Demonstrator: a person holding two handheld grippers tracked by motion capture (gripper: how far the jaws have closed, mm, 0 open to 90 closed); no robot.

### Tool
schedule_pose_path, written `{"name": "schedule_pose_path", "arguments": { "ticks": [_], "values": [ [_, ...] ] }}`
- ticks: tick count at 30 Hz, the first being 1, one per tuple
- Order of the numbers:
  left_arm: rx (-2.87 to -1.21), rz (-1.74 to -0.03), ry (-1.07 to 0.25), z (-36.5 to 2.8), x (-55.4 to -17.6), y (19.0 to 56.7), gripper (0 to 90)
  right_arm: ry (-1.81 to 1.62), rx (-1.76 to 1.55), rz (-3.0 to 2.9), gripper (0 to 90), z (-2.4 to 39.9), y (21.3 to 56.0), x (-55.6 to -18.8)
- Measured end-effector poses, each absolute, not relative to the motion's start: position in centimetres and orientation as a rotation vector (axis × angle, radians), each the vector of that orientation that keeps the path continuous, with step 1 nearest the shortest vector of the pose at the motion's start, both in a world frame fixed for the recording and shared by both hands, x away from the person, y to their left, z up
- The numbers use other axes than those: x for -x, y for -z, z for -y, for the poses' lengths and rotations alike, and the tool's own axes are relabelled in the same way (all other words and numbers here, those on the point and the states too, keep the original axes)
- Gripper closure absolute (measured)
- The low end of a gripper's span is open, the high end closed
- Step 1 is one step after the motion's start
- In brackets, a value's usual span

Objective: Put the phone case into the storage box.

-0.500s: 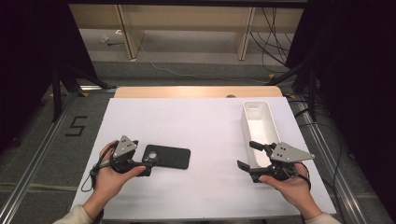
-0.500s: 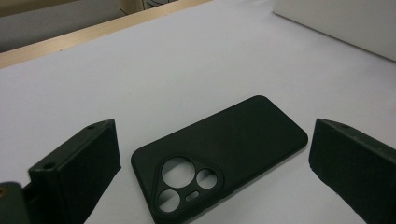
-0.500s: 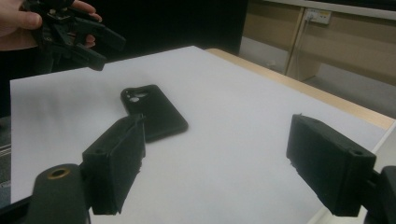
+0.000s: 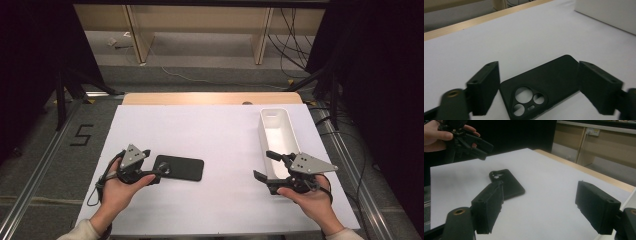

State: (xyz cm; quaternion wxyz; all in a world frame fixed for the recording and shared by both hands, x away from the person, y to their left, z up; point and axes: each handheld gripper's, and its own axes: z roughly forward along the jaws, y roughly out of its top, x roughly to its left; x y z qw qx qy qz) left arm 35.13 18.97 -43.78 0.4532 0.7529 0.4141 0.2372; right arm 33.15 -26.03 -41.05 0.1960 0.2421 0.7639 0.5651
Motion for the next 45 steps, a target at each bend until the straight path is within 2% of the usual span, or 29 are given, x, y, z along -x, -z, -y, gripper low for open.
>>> {"name": "schedule_pose_path", "arguments": {
  "ticks": [2, 4, 8, 18, 45],
  "values": [
    [-1.85, -1.026, -0.618, -18.9, -35.3, 43.6, 51.8, -1.583, -0.678, -2.143, 24.3, 26.0, 41.1, -33.2],
    [-1.86, -1.034, -0.634, -18.6, -35.6, 43.4, 68.9, -1.588, -0.68, -2.145, 24.4, 25.9, 41.1, -33.2],
    [-1.899, -1.058, -0.609, -17.9, -36.3, 43.8, 89.8, -1.591, -0.689, -2.148, 24.5, 25.8, 41.2, -33.2],
    [-1.943, -1.117, -0.544, -16.3, -38.0, 44.4, 89.9, -1.595, -0.688, -2.156, 25.1, 25.4, 41.3, -33.2],
    [-2.069, -1.13, -0.475, -9.2, -43.1, 46.9, 89.9, -1.591, -0.678, -2.16, 25.9, 25.4, 41.3, -33.1]
  ]
}}
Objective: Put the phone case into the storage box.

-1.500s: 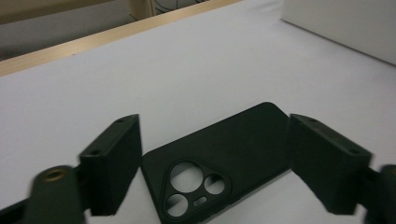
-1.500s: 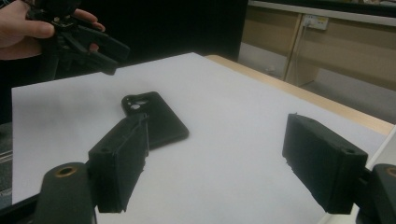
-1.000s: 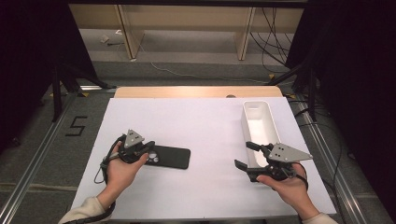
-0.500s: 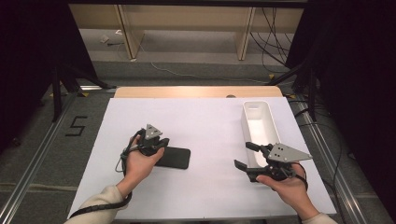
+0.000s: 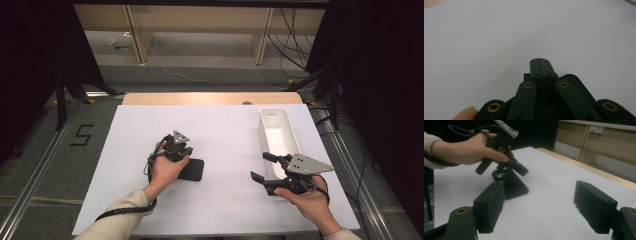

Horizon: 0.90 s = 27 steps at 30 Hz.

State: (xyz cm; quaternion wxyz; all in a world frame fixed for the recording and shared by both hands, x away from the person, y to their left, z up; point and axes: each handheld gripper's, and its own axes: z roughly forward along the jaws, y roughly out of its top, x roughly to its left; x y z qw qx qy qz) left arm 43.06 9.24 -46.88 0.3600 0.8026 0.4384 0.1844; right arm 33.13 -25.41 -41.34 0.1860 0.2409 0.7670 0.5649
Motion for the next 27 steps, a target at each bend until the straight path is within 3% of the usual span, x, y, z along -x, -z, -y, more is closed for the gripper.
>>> {"name": "schedule_pose_path", "arguments": {
  "ticks": [27],
  "values": [
    [-2.14, -1.138, -0.418, -7.4, -43.9, 48.6, 89.9, -1.582, -0.669, -2.175, 25.8, 25.4, 41.4, -33.1]
  ]
}}
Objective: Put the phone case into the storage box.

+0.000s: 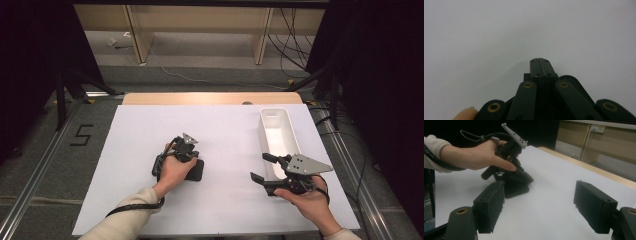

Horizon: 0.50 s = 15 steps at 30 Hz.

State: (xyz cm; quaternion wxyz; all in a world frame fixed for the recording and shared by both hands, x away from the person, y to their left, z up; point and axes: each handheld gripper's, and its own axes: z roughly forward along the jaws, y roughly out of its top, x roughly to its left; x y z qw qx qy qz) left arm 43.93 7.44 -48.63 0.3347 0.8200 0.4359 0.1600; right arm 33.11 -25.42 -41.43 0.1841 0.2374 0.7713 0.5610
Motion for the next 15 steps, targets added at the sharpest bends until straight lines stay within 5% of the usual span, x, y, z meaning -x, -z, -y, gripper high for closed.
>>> {"name": "schedule_pose_path", "arguments": {
  "ticks": [15],
  "values": [
    [-2.164, -1.147, -0.382, -7.36, -43.71, 48.4, 89.9, -1.58, -0.667, -2.177, 25.8, 25.42, 41.45, -33.09]
  ]
}}
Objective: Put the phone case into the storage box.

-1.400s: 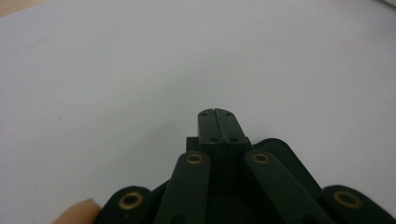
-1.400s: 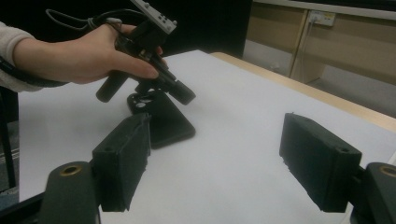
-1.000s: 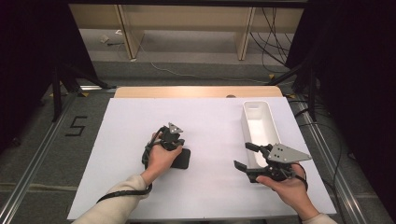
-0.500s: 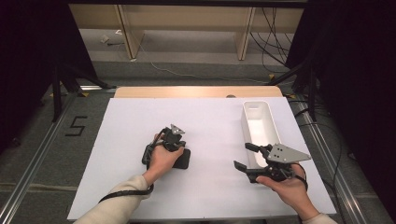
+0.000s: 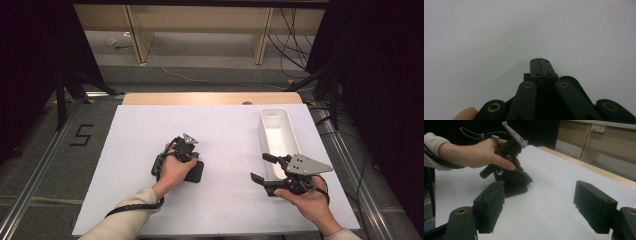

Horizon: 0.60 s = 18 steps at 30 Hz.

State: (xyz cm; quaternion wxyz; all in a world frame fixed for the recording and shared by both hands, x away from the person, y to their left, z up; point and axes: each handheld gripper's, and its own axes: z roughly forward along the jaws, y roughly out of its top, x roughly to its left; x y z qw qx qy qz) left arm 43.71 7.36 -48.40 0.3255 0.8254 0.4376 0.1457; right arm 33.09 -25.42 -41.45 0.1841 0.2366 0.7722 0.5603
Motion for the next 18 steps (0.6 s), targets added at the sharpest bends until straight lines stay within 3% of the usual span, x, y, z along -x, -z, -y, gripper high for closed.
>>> {"name": "schedule_pose_path", "arguments": {
  "ticks": [18],
  "values": [
    [-2.274, -1.124, -0.271, -7.9, -41.6, 47.7, 89.9, -1.581, -0.675, -2.172, 25.9, 25.5, 41.4, -33.1]
  ]
}}
